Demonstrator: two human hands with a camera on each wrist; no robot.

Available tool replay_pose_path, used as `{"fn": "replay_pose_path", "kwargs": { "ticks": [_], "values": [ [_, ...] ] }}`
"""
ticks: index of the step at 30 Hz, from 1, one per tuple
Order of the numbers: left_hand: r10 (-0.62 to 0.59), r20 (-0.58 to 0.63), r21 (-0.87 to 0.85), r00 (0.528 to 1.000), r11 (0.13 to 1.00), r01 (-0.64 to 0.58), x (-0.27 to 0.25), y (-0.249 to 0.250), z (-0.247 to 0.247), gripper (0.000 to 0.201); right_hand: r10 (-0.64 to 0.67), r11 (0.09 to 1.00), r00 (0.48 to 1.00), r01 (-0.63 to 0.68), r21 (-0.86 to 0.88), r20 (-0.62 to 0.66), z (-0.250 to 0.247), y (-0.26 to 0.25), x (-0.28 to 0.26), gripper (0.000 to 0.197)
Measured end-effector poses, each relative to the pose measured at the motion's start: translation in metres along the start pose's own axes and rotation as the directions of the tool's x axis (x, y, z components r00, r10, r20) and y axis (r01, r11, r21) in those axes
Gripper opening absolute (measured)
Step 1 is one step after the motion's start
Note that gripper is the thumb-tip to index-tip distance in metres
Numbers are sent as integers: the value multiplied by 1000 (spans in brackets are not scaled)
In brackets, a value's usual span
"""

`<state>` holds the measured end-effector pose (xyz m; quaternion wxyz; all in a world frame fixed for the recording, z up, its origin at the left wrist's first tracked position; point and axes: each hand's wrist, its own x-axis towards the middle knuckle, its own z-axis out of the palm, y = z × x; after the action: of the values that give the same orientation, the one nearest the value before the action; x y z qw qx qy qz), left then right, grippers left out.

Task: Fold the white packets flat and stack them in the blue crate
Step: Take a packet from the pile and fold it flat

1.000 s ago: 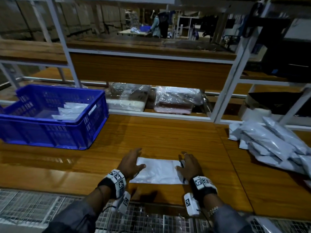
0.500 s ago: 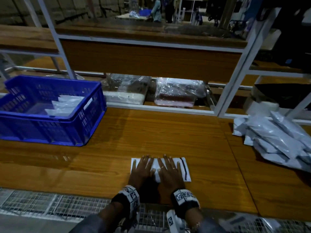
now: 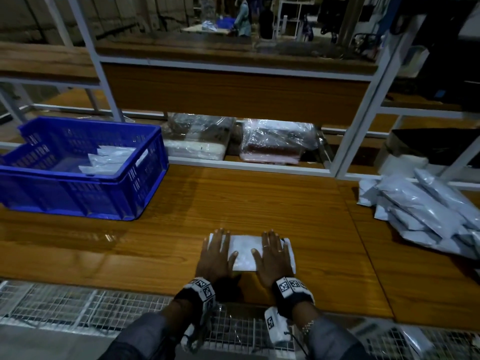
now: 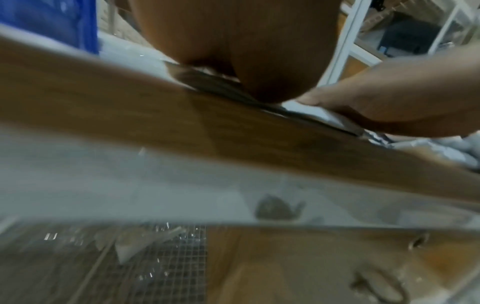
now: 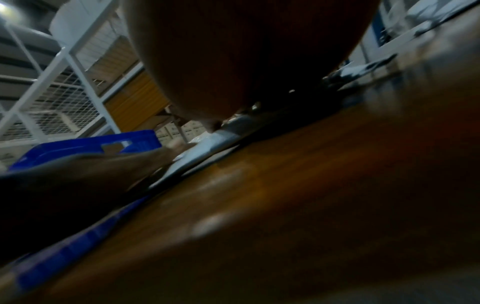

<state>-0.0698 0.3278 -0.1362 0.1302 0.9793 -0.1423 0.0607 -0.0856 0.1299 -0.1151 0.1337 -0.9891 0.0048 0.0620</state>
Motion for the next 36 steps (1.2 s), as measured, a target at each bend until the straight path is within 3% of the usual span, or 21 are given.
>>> {"fn": "replay_pose_path", "kwargs": {
  "ticks": [4, 7, 11, 14, 16, 19, 22, 29, 31, 33, 34, 36],
  "values": [
    [-91, 22, -96, 996, 991, 93, -4, -6, 8, 70, 105, 991, 994, -103, 90, -10, -2, 21, -4, 83],
    [-78, -43, -133, 996, 988, 72, 3, -13, 14, 61, 106, 993, 993, -102, 62, -58, 5, 17, -4, 84],
    [-64, 40, -120, 997, 990, 69, 5, -15, 17, 62, 130, 991, 988, -126, 46, -84, 7, 10, -2, 89],
    [-46, 33, -88, 998, 995, 49, 7, -10, 7, 77, 115, 992, 993, -114, 46, -24, -1, 11, -6, 83],
    [-28, 16, -35, 999, 999, 29, 6, -4, -4, 73, 103, 994, 995, -102, 25, -6, -7, 12, -7, 81],
    [62, 61, -27, 996, 998, -60, 4, 12, -6, 60, -58, 998, 997, 57, -30, -47, -7, 1, -7, 76],
    [141, 110, -41, 984, 990, -137, 5, 24, 4, 63, -172, 984, 985, 171, -47, -12, 0, -9, -4, 63],
    [166, 212, -45, 963, 986, -160, 10, 23, 17, 49, -115, 992, 991, 112, -54, -64, 23, -14, -7, 62],
    [115, 240, -100, 964, 991, -93, 11, 22, 19, 54, -91, 995, 994, 89, -38, -57, 22, -18, -5, 61],
    [93, 216, -26, 972, 996, -89, 11, 22, 12, 61, -82, 996, 996, 80, -36, -45, 17, -17, -6, 58],
    [115, 155, 44, 981, 991, -123, 11, 22, 10, 68, -80, 997, 996, 79, -28, -42, 15, -14, -5, 57],
    [118, 166, -14, 979, 993, -117, 11, 17, 4, 91, -47, 999, 998, 47, -2, -51, 7, -7, -7, 62]
  ]
}}
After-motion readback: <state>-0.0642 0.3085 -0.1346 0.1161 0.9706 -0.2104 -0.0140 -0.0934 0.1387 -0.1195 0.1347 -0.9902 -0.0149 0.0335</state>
